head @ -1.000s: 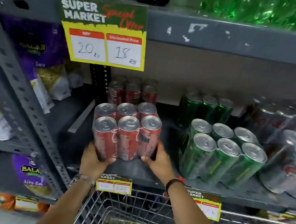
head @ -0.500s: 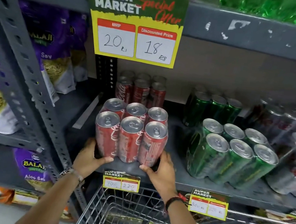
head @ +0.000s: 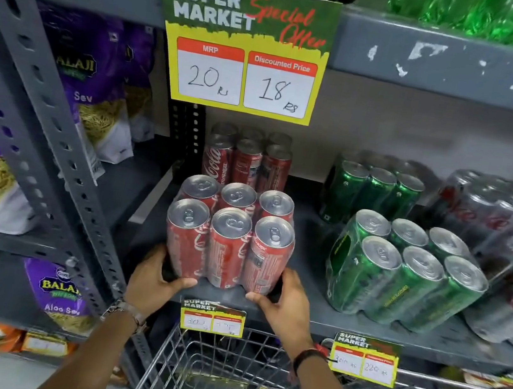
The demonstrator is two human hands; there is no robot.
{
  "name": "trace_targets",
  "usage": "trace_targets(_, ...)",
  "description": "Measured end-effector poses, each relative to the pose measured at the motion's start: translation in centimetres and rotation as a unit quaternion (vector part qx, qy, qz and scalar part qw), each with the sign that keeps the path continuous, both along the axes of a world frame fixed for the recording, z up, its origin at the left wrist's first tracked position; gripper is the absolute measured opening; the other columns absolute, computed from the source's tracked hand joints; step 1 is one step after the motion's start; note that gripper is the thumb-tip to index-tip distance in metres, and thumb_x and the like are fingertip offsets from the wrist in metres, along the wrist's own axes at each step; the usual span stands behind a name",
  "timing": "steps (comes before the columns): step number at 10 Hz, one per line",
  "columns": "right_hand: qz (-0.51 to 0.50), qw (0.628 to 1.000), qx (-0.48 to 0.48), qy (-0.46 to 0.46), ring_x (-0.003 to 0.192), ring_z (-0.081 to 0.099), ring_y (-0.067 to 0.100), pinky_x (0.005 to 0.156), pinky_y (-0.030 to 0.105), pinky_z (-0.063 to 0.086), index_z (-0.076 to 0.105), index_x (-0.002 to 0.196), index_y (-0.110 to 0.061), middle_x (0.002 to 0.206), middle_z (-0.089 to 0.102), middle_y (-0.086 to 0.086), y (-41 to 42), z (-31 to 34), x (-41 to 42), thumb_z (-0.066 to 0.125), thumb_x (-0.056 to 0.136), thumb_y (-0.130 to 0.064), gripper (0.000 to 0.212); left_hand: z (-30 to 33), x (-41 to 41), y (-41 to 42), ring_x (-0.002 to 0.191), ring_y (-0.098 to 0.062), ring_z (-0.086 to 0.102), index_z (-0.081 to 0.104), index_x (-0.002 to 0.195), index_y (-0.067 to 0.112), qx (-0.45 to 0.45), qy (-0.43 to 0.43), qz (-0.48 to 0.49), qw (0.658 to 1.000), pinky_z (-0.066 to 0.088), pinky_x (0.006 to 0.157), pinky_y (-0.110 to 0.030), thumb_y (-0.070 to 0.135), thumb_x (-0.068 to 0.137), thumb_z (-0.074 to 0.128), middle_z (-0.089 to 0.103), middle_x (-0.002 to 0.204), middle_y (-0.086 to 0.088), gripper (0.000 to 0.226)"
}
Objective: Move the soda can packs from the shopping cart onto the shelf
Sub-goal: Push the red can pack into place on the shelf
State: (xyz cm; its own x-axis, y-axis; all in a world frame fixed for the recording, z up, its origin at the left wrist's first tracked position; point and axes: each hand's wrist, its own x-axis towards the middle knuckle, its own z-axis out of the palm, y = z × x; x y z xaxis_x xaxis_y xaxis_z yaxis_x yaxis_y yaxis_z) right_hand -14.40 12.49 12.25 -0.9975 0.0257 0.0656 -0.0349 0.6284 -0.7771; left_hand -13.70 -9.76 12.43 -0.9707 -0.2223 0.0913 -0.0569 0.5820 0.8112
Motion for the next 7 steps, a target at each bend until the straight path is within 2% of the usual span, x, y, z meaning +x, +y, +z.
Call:
trace_targets(3,0.000,1.000,-0.009,-0.018,0.100,0.056,0.024,0.085,0.036,0.049,0.049,0.105,-0.010,0.108,0.058,0.009,0.0,0.5,0.3,0.082,0.060,-0.029,0.059,0.6,0.4,0.0,0.114,-0.029,0.052,0.045,0.122,0.000,0.015,-0.014,-0.028,0.999,0.040,0.094,-0.035,0.011,0.065,0.079,0.056,0.123,-0.019,0.067)
trace_targets(4,0.011,1.000,-0.008,-0.014,0.103,0.054,0.023,0.088,0.036,0.048,0.049,0.105,-0.011,0.109,0.056,0.008,0.0,0.6,0.5,0.082,0.061,-0.029,0.058,0.7,0.6,0.2,0.113,-0.027,0.051,0.045,0.121,0.000,0.027,-0.011,-0.023,0.999,0.039,0.091,-0.031,0.009,0.066,0.078,0.056,0.122,-0.018,0.065)
trace_targets(5,0.031,0.999,-0.017,-0.032,0.109,0.051,0.022,0.093,0.037,0.047,0.046,0.111,-0.012,0.114,0.054,0.007,0.2,1.2,0.6,0.082,0.061,-0.029,0.064,1.0,1.1,0.6,0.117,-0.029,0.049,0.042,0.123,0.000,0.032,-0.034,-0.019,0.999,0.039,0.095,-0.035,0.008,0.067,0.077,0.054,0.125,-0.019,0.066)
trace_targets(6,0.064,0.992,-0.097,-0.040,0.121,0.047,0.020,0.102,0.032,0.042,0.036,0.126,-0.015,0.128,0.050,0.005,0.8,1.8,1.4,0.082,0.062,-0.018,0.078,1.3,2.1,1.4,0.133,-0.030,0.033,0.024,0.139,0.004,0.051,-0.018,0.001,0.999,0.031,0.110,-0.045,0.016,0.071,0.074,0.036,0.144,-0.018,0.085)
trace_targets(7,0.017,0.988,-0.148,0.027,0.126,0.044,0.015,0.111,0.037,0.035,0.027,0.138,-0.015,0.139,0.045,0.007,1.5,3.4,3.7,0.074,0.074,-0.014,0.080,3.0,3.9,2.7,0.140,-0.026,0.017,0.015,0.143,0.001,-0.046,0.128,0.085,0.987,0.014,0.116,-0.045,0.051,0.080,0.048,0.023,0.151,-0.022,0.087)
